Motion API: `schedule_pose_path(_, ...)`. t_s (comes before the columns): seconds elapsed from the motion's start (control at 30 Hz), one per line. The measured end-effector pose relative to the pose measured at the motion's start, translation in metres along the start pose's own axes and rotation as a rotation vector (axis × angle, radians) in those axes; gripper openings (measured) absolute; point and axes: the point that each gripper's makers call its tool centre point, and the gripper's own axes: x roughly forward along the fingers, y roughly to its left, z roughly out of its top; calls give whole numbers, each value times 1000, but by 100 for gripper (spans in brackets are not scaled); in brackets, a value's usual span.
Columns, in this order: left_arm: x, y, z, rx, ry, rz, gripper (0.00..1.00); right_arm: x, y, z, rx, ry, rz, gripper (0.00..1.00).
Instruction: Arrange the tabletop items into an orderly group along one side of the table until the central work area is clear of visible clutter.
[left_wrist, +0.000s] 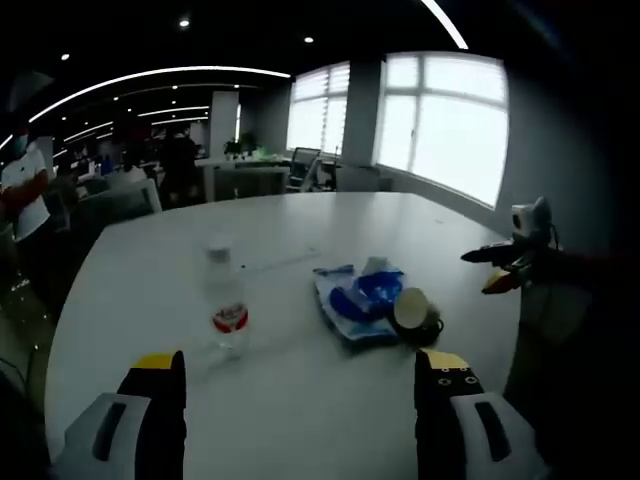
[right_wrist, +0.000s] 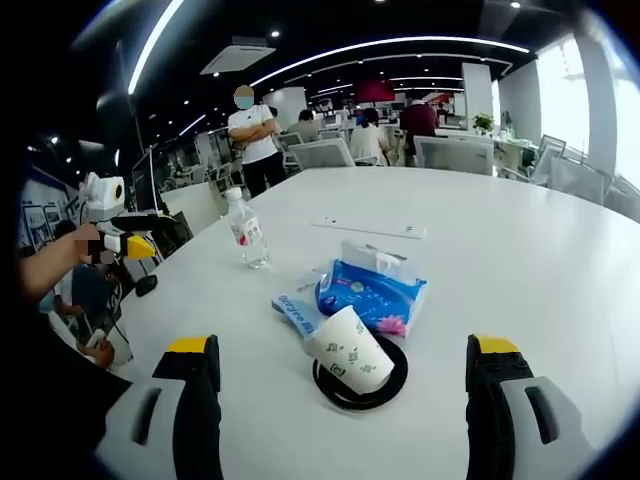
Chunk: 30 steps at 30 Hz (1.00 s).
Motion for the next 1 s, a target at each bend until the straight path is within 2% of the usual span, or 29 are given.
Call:
schedule_pose_path(0.23, -4, -12, -10, 12, 31, -17, 99, -3, 1, -2, -4, 18, -1, 99)
schedule_pose_path(0.4, -2, -15, -15, 20, 48, -23, 99, -5, 3, -2, -14, 19, 11, 100)
schedule_pose_path(0.5, -1, -12, -17, 32, 45, -7, 99, -6, 2, -3, -12, 20, 13, 100)
schedule_pose_path(0.57, 0, -14, -14, 23, 33, -17, 99, -7, 3, -4, -15, 24, 11, 100)
schedule_pose_path(0.7, 1, -16, -17, 26, 48, -21, 99, -7, 5, -5, -13, 35, 16, 98)
schedule_pose_path(0.8, 1, -17, -15, 19, 31, -26, 99, -7, 6, -5, -16, 42, 17, 96)
schedule_pose_path(1.0, 0, -21, -16, 12, 24, -42, 99, -5, 10, 1, -22, 47, 18, 91)
